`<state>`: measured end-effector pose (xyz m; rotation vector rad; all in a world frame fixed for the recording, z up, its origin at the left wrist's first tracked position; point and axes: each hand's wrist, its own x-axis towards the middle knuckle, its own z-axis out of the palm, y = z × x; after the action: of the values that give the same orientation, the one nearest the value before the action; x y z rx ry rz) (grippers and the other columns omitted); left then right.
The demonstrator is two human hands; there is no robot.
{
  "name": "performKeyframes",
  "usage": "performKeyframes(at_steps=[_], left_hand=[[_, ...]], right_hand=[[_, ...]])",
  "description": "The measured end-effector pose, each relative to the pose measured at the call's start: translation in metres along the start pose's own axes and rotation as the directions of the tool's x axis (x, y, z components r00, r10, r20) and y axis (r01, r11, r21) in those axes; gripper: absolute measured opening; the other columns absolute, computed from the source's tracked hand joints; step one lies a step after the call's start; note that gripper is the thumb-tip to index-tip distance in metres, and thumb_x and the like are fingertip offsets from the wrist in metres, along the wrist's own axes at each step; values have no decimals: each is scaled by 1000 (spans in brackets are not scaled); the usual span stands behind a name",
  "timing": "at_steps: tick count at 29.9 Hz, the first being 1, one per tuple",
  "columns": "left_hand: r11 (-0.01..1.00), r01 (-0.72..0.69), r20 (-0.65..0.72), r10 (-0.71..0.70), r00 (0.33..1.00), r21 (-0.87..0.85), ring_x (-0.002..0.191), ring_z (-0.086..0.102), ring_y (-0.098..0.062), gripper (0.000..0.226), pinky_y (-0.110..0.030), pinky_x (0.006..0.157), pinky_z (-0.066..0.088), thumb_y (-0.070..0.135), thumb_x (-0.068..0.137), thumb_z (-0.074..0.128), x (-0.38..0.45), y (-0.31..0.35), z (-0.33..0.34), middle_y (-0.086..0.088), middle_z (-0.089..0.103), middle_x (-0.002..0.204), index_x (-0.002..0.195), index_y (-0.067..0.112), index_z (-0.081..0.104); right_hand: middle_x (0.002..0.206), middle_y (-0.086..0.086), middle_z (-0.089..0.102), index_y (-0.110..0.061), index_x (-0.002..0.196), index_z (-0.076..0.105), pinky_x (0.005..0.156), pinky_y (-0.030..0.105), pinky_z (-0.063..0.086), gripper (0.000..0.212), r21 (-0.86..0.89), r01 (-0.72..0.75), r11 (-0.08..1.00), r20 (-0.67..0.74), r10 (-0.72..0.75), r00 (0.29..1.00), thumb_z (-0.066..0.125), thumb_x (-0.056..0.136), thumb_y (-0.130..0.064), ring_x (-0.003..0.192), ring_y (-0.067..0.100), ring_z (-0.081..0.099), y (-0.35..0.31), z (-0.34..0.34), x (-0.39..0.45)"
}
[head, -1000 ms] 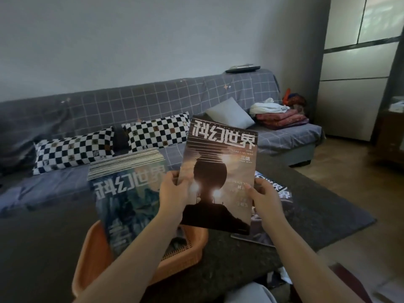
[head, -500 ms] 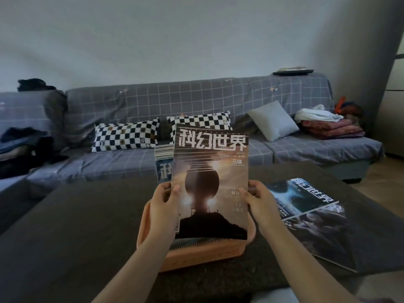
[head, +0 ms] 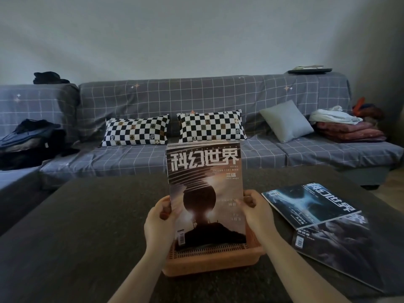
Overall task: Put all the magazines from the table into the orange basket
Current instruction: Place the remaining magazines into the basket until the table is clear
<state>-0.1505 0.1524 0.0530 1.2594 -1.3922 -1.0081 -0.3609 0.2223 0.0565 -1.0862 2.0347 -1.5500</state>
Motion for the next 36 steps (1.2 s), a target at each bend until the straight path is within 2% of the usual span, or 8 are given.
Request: performKeyframes(at_steps=[4, 8, 14, 21, 26, 29, 33, 36], left_hand=[[990, 7, -60, 1, 998, 139, 80, 63, -10, 23, -24, 62, 46, 22, 82, 72, 4, -10, 2, 3, 67, 87, 78, 38, 57], [970, -6, -75, 25, 997, 243, 68, 61, -8, 21, -22, 54, 43, 20, 80, 75, 8, -13, 6, 5, 66, 74, 74, 30, 58], [955, -60, -51, 78, 996, 289, 66, 60, -6, 21, -19, 54, 42, 16, 81, 74, 4, -13, 9, 5, 64, 72, 74, 27, 58], [959, -65, -40, 79, 996, 275, 80, 57, -5, 32, -20, 62, 43, 17, 80, 75, 0, -10, 8, 11, 58, 86, 82, 33, 47], [955, -73, -51, 91, 995, 287, 93, 58, -12, 30, -32, 81, 53, 21, 82, 73, 0, -10, 7, 6, 54, 106, 105, 23, 55], [963, -83, -51, 99, 994, 255, 87, 61, -8, 19, -22, 69, 48, 22, 84, 70, 0, -10, 8, 9, 62, 98, 91, 32, 57], [943, -103, -72, 132, 989, 316, 64, 62, 2, 10, -10, 52, 39, 20, 89, 66, 1, -14, 8, 14, 66, 75, 94, 26, 71], [922, -112, -59, 144, 988, 370, 54, 61, 1, 17, -12, 47, 41, 22, 91, 63, -2, -14, 8, 15, 63, 69, 105, 22, 71]], right_hand=[[79, -25, 60, -39, 102, 60, 62, 10, 37, 26, -71, 31, 997, -29, -34, 999, 66, 84, -22, 76, -7, 56, 12, 9, 1], [98, -13, 67, -33, 117, 59, 74, 20, 43, 34, -124, -4, 992, -44, -2, 999, 65, 85, -23, 90, 5, 59, 23, 13, 2], [108, -9, 67, -31, 125, 55, 76, 20, 43, 40, -142, 18, 990, -81, -30, 996, 63, 87, -19, 96, 7, 60, 25, 15, 4], [80, -28, 53, -34, 117, 53, 61, 6, 32, 38, -170, 32, 985, -104, -51, 993, 66, 85, -19, 83, -3, 54, 24, 16, 1], [107, -9, 61, -31, 126, 53, 75, 16, 40, 44, -215, 38, 976, -94, -60, 994, 66, 85, -21, 88, 2, 54, 22, 16, 2], [115, -3, 62, -29, 128, 53, 80, 18, 39, 42, -250, 23, 968, -78, -44, 996, 63, 87, -23, 101, 10, 58, 23, 15, 4], [112, -7, 68, -26, 123, 59, 80, 16, 37, 35, -259, 35, 965, -59, -52, 997, 61, 88, -22, 103, 10, 62, 22, 15, 3], [111, -5, 69, -21, 121, 61, 81, 17, 37, 34, -263, 34, 964, -63, -53, 997, 63, 87, -21, 102, 11, 63, 22, 14, 3]])
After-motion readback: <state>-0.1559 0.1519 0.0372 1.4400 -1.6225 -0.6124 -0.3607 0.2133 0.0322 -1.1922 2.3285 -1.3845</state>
